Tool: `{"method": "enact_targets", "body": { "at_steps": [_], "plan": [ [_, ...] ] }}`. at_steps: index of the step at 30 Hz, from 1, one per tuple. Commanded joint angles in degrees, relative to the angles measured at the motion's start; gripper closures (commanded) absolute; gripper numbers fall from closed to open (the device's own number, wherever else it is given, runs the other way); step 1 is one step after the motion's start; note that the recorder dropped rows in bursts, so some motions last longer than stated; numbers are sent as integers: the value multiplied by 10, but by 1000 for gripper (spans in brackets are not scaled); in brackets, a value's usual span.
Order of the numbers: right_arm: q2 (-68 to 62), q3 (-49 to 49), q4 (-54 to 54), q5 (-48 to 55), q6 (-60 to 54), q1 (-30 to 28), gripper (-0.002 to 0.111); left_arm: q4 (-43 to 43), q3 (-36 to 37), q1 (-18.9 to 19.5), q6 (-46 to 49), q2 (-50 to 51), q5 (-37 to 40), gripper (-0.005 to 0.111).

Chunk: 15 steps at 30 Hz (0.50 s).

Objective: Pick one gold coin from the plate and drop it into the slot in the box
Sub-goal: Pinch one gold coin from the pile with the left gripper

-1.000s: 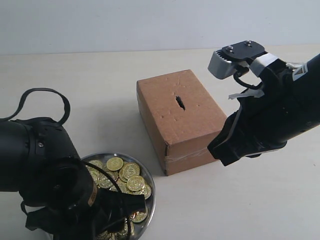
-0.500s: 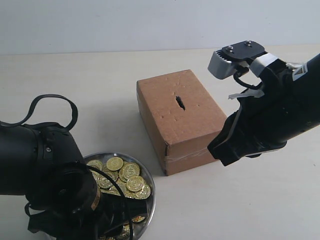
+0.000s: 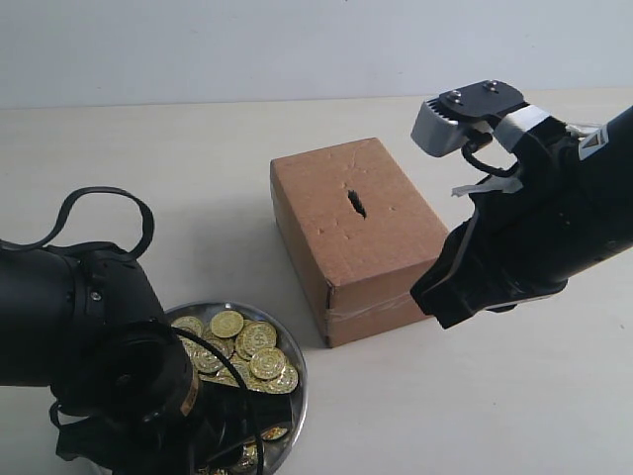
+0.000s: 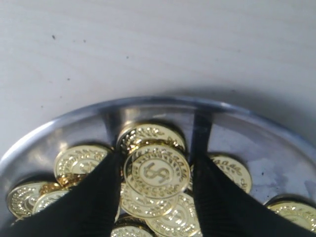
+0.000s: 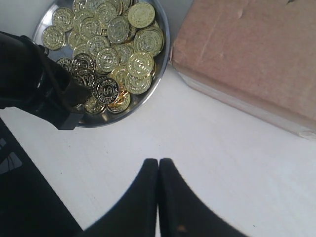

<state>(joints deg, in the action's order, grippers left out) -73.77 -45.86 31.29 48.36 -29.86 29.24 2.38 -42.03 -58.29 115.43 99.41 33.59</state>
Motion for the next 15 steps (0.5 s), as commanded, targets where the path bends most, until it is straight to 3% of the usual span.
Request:
{"method": "enact_targets", "body": {
  "at_steps": [1, 15],
  "plan": [
    [-2, -2, 3, -3, -5, 1, 108, 0, -1, -4, -2, 4, -7, 61],
    [-2, -2, 3, -3, -5, 1, 108, 0, -1, -4, -3, 4, -11, 62]
  ]
}}
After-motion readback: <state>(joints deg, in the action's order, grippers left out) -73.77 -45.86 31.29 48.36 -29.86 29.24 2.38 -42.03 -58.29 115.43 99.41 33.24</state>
